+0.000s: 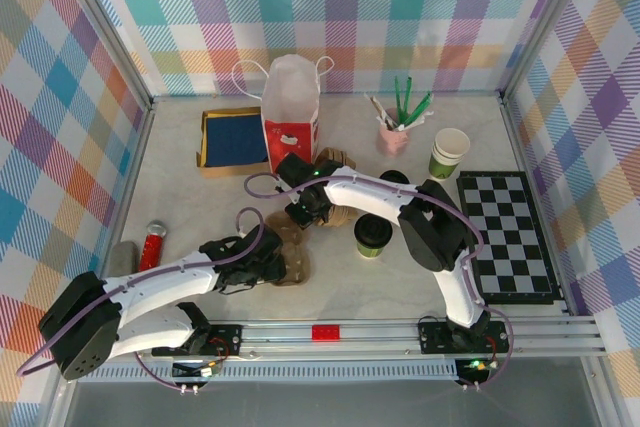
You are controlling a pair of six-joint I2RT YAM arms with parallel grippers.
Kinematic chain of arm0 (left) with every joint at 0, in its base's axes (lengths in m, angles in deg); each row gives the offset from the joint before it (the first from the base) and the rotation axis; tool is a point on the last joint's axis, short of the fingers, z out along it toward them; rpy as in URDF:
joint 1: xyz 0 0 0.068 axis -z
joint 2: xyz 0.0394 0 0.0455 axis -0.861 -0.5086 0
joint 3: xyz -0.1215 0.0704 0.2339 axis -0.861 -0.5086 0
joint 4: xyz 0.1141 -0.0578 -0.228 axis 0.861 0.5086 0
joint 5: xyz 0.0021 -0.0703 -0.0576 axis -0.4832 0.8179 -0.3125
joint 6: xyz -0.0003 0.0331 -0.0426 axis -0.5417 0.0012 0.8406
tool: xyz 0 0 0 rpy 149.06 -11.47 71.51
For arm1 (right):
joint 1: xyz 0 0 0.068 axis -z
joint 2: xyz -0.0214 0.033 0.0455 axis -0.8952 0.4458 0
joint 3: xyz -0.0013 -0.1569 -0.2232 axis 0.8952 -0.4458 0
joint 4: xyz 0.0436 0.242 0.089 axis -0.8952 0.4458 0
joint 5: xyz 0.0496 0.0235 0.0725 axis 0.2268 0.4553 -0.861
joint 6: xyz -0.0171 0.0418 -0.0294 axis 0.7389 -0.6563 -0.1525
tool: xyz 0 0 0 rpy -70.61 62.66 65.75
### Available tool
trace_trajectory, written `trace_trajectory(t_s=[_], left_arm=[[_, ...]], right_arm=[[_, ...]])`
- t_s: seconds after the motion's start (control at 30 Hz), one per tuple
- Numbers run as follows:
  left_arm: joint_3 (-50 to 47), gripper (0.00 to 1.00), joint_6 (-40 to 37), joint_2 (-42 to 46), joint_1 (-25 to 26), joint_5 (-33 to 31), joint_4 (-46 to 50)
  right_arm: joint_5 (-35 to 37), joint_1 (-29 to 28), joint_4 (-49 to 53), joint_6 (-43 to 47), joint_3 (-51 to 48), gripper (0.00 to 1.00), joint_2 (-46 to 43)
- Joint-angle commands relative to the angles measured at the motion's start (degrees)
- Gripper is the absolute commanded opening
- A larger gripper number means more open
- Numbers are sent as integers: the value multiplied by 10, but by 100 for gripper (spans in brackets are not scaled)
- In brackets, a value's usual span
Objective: Pack the takeout coffee
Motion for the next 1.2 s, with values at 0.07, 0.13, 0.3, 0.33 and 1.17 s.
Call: trace_trajectory(t_s=[0.07, 0.13, 0.3, 0.33, 1.17], left_arm=[[-27, 51, 16, 9, 7, -7, 17], [-35, 51, 20, 10, 6, -6, 12], [-53, 51, 29, 12, 7, -4, -1], [-55, 50, 30, 13, 8, -3, -2], [47, 71, -5, 24, 6, -67, 97]], right_arm=[[16, 3, 8, -8, 1, 13, 13], [17, 3, 9, -8, 4, 13, 16], [19, 3, 9, -8, 10, 12, 22], [18, 3, 9, -7, 12, 12, 24], [30, 4, 69, -11, 74, 55, -55]])
